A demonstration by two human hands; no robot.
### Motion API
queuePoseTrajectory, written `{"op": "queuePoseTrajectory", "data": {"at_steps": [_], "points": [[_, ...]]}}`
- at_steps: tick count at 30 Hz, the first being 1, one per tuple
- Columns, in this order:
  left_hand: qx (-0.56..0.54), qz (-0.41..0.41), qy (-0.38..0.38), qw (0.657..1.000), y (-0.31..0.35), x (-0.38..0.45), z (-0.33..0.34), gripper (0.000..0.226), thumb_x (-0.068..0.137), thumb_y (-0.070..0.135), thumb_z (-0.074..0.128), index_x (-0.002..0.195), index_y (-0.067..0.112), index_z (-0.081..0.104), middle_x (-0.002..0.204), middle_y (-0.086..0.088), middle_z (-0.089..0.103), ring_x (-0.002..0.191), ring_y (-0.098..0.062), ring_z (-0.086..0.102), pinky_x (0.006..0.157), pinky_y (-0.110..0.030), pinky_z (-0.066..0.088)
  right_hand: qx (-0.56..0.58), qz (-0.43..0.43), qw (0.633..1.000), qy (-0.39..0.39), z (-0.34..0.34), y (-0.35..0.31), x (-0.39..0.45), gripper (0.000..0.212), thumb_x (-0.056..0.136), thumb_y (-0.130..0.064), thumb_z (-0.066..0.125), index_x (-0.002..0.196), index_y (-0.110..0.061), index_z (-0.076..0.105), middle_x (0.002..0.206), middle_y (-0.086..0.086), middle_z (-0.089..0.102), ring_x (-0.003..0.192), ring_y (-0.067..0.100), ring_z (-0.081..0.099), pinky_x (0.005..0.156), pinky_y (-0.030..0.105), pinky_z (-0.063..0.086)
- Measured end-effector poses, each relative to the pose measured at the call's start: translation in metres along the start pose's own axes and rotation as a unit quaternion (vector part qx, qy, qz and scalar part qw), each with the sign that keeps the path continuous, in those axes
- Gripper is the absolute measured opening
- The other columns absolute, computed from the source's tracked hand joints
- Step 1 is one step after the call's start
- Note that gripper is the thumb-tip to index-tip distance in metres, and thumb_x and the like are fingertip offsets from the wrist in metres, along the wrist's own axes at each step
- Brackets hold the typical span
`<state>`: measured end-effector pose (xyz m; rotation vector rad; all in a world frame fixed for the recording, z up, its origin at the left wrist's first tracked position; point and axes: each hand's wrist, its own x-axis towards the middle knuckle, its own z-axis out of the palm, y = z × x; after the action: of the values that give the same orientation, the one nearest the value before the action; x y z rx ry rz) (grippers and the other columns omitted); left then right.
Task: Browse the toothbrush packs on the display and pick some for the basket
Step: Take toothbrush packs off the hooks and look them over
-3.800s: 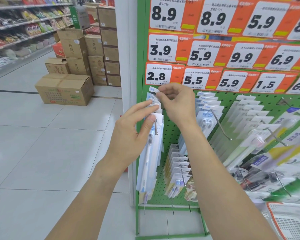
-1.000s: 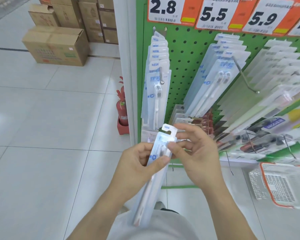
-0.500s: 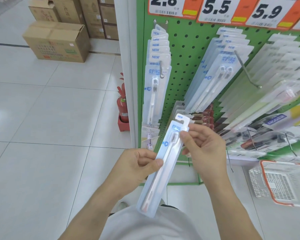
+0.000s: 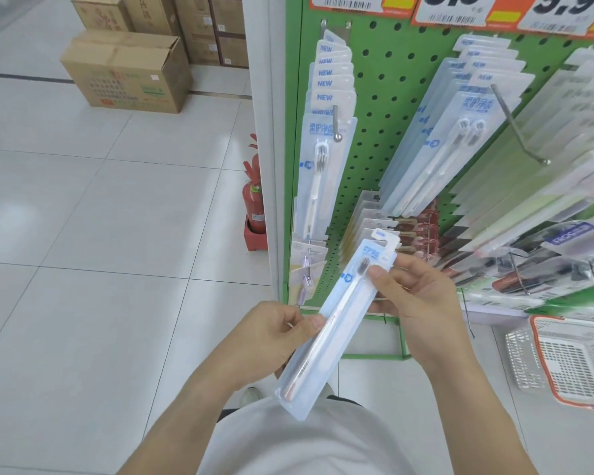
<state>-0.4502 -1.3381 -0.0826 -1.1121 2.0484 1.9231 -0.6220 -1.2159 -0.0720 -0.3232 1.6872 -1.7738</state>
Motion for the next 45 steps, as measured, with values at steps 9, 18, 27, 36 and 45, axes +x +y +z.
{"op": "queuePoseTrajectory", "data": {"at_steps": [9, 18, 27, 36, 45], "points": [[-0.060, 0.065, 0.011, 0.996, -0.002, 0.002, 0.003, 0.010, 0.098, 0.013, 0.064, 0.099, 0.014, 0.074, 0.092, 0.001, 0.079, 0.078, -0.010, 0.070, 0.075, -0.017, 0.051, 0.028, -0.034, 0.999, 0.030, 0.001, 0.001, 0.001, 0.016, 0.085, -0.003, 0.072, 0.101, -0.003, 0.067, 0.081, 0.008, 0.071, 0.072, 0.016, 0.072, 0.057, 0.028, 0.059], [0.082, 0.207, 0.088, 0.971, -0.001, 0.000, 0.016, 0.040, 0.098, 0.011, 0.060, 0.120, 0.042, 0.070, 0.095, 0.016, 0.068, 0.079, -0.012, 0.064, 0.066, -0.017, 0.049, 0.042, -0.018, 0.997, 0.054, 0.003, 0.004, 0.001, 0.020, 0.095, -0.014, 0.067, 0.112, -0.002, 0.062, 0.093, 0.009, 0.065, 0.074, 0.021, 0.068, 0.060, 0.034, 0.060], [0.144, 0.296, 0.087, 0.940, -0.011, 0.009, 0.017, 0.041, 0.092, 0.021, 0.069, 0.130, 0.035, 0.067, 0.143, 0.023, 0.047, 0.132, -0.004, 0.049, 0.106, -0.018, 0.041, 0.046, -0.009, 0.998, 0.038, 0.001, 0.006, 0.001, 0.025, 0.092, -0.009, 0.070, 0.113, 0.003, 0.063, 0.094, 0.017, 0.070, 0.084, 0.031, 0.074, 0.062, 0.034, 0.060], [0.079, 0.157, 0.120, 0.977, -0.009, 0.009, 0.005, 0.057, 0.091, 0.027, 0.073, 0.134, 0.055, 0.049, 0.107, 0.022, 0.066, 0.102, -0.002, 0.064, 0.082, -0.016, 0.049, 0.059, -0.013, 0.997, 0.038, -0.004, 0.007, 0.002, 0.020, 0.093, -0.004, 0.066, 0.113, -0.003, 0.069, 0.095, 0.009, 0.077, 0.086, 0.028, 0.075, 0.065, 0.033, 0.062], [-0.005, 0.118, 0.153, 0.981, -0.012, 0.006, -0.009, 0.038, 0.081, 0.017, 0.084, 0.106, 0.042, 0.071, 0.099, 0.008, 0.073, 0.094, -0.004, 0.067, 0.075, -0.009, 0.047, 0.076, 0.021, 0.994, 0.081, -0.002, 0.012, 0.004, 0.026, 0.106, -0.027, 0.050, 0.099, -0.012, 0.071, 0.081, 0.001, 0.075, 0.073, 0.028, 0.076, 0.060, 0.031, 0.061]]}}
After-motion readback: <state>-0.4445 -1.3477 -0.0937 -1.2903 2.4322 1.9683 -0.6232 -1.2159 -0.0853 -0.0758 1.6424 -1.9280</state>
